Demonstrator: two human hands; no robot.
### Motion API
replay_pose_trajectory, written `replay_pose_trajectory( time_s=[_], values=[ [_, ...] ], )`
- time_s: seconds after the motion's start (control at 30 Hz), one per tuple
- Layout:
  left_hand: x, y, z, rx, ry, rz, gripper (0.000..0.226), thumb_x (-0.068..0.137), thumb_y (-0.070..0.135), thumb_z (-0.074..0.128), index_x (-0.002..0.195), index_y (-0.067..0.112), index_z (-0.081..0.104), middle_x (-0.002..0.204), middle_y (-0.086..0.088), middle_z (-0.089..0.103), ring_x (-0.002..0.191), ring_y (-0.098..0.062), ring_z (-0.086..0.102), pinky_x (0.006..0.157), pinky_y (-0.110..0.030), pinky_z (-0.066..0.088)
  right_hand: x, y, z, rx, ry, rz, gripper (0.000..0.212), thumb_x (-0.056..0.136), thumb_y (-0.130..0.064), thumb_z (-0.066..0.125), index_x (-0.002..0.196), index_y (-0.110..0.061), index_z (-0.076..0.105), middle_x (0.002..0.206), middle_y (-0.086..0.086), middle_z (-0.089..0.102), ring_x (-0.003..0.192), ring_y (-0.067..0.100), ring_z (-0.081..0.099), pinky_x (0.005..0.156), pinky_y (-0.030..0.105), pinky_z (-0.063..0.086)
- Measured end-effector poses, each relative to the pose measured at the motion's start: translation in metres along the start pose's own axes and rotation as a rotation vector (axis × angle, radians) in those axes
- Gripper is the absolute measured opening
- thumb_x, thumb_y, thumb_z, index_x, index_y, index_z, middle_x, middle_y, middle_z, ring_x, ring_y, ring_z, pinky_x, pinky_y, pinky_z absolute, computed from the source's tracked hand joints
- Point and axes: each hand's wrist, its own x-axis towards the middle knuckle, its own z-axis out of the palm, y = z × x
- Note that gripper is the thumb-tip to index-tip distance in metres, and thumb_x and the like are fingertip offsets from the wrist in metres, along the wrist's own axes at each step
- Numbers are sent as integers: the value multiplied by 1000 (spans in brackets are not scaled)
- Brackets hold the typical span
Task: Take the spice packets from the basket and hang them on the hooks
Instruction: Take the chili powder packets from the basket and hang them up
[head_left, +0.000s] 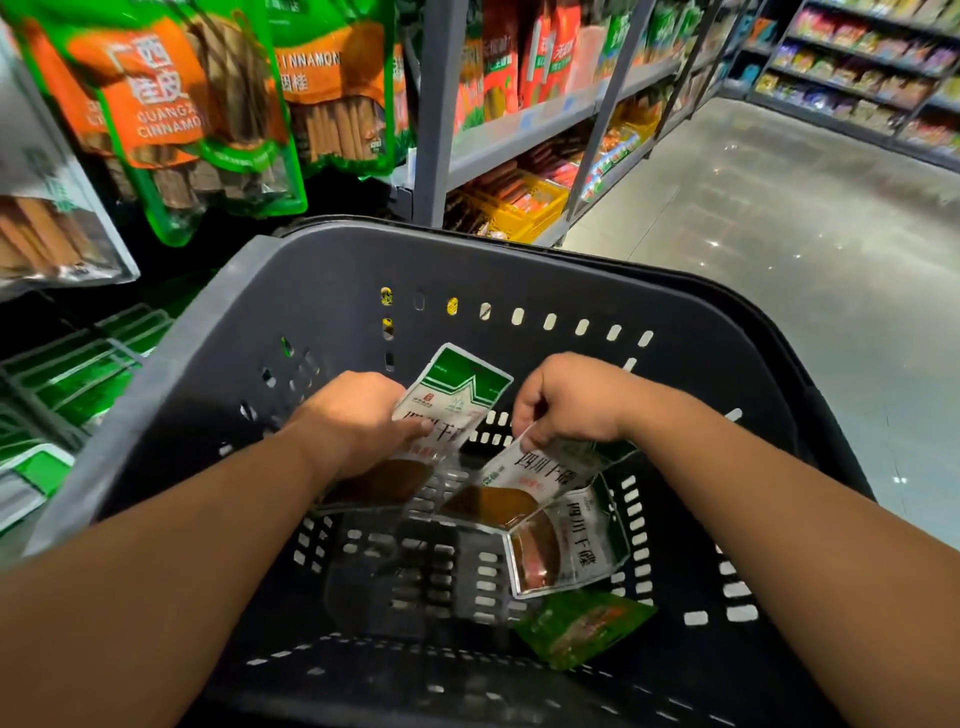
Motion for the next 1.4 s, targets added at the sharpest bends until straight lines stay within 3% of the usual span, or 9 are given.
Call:
replay_pose_trajectory(
  time_s=[0.17,0.43,0.67,0.83,0.9,1.03,1.2,1.3,1.4],
  values=[
    [-6,8,3,-175,-29,52,34,96,59,58,103,31,76,88,10,71,89,-12,67,81,-30,53,-7,-26,-3,76,175,-161,8,81,-23,85,85,-27,80,79,-20,71,76,-10,63,69,5,45],
    [-9,13,-1,-268,-69,119,36,98,56,55,101,26,74,91,-1,73,87,-16,69,79,-34,54,0,-38,5,27,384,-238,4,87,-23,80,83,-23,79,82,-10,74,79,4,67,75,28,54],
    [-11,15,-2,-359,-65,143,16,94,44,69,100,31,76,93,8,76,84,-6,73,85,-34,60,-1,-44,5,15,459,-265,8,87,-28,80,83,-23,74,83,-15,68,80,2,61,69,10,42],
    [-9,8,0,-482,-66,141,14,95,43,68,100,34,78,93,14,78,84,-2,74,88,-34,60,-1,-35,0,73,552,-181,35,76,-42,87,102,-26,70,101,-9,70,94,10,62,82,33,52],
    [-8,6,-1,-513,-43,131,17,96,43,67,104,33,78,95,15,78,86,-2,73,86,-30,58,-1,-28,-4,124,599,-87,55,72,-47,88,118,-27,65,113,-11,65,103,8,58,88,30,51],
    [-4,3,-2,-596,51,177,23,100,37,63,119,32,75,108,20,73,98,3,68,88,-18,51,-2,-14,2,564,670,58,72,74,-42,88,136,-26,55,124,-12,59,110,5,57,97,27,50],
    [0,1,2,-765,73,162,18,102,27,61,106,38,74,108,19,75,106,-4,71,103,-34,52,9,-12,32,1344,688,93,62,84,-13,82,135,-22,48,124,5,67,103,19,74,90,44,62],
    [-1,0,2,-782,79,180,19,103,28,59,107,40,73,106,23,74,107,-2,69,102,-31,50,18,-14,44,1429,561,4,44,92,-17,74,130,-6,55,117,15,74,105,29,75,93,56,58],
    [-5,-1,0,-708,66,241,16,101,44,57,108,45,72,107,26,74,104,2,70,93,-21,51,20,-19,48,1325,568,13,40,93,-22,74,127,-6,60,112,11,77,102,27,76,91,54,60]
  ],
)
